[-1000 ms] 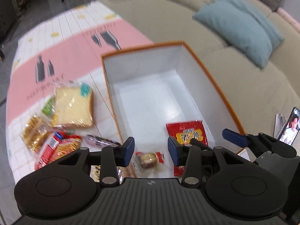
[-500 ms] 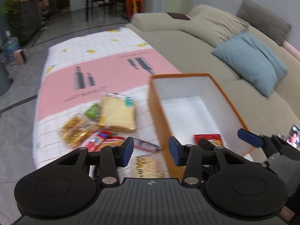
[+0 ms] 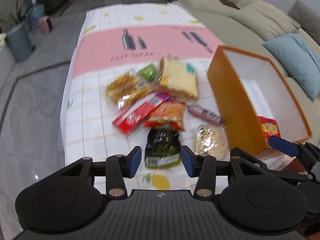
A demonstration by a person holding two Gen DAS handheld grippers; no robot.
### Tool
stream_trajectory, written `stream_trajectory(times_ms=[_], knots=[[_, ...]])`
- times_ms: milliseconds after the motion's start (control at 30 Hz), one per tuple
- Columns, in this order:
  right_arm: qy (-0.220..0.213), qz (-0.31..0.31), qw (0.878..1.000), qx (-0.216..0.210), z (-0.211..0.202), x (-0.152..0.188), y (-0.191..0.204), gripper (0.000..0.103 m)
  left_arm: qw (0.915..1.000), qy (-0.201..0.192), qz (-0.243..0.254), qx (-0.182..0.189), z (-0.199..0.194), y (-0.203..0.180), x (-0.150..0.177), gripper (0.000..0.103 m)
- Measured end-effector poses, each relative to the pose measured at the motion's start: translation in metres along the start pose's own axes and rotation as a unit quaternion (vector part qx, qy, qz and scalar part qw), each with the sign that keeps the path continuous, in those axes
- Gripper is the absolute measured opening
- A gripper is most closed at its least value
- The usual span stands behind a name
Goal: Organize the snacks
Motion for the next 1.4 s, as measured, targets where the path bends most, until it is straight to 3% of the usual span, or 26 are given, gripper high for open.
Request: stream_trajectory(times_ms=[300,467,733,900,1000,1067,1233,1400], knots=[[0.050,-0.054,0.997,-0.027,0.040,0.020,0.031,0.055,0.9978,0.053,-0.034,0.021,0.035,0.024,0.021,0.054],[0.073,-0.057,0.995,-0.027,0.056,0.032,0.032,0.054,0.9980,0.057,-0.026,0.015,0.052,0.023,0.021,0.054],[0.084,-0.093,0.992,-0.003,0.083,0.037,0.039,0.064,0.9987,0.048,-0.010,0.015,0.091,0.013,0.003,0.054],[0.087,-0.116,0.989,0.038,0.099,0.038,0.043,0.064,0.9990,0.044,-0.003,0.013,0.107,0.010,-0.001,0.054],[0.090,-0.128,0.986,0.059,0.110,0.039,0.042,0.065,0.9987,0.044,-0.005,0.025,0.113,0.008,-0.002,0.062],[0.096,-0.124,0.986,0.062,0.118,0.041,0.040,0.065,0.9986,0.044,-0.004,0.030,0.117,0.006,-0.002,0.062],[0.088,-0.138,0.984,0.069,0.127,0.045,0.042,0.079,0.9980,0.050,-0.003,0.039,0.128,0.003,0.000,0.066],[0.077,-0.149,0.982,0.083,0.129,0.048,0.043,0.080,0.9981,0.044,0.008,0.043,0.133,0.000,0.003,0.067]])
Point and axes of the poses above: each gripper's, at about its wrist camera, not at the fingertips, and z roughly the way its jaws point, y to its left, x to its underside, the point moved 8 cm from there along z, roughly the way its jaws point, and after that the axes turned 10 degrees about -z, right-handed, at the moved point
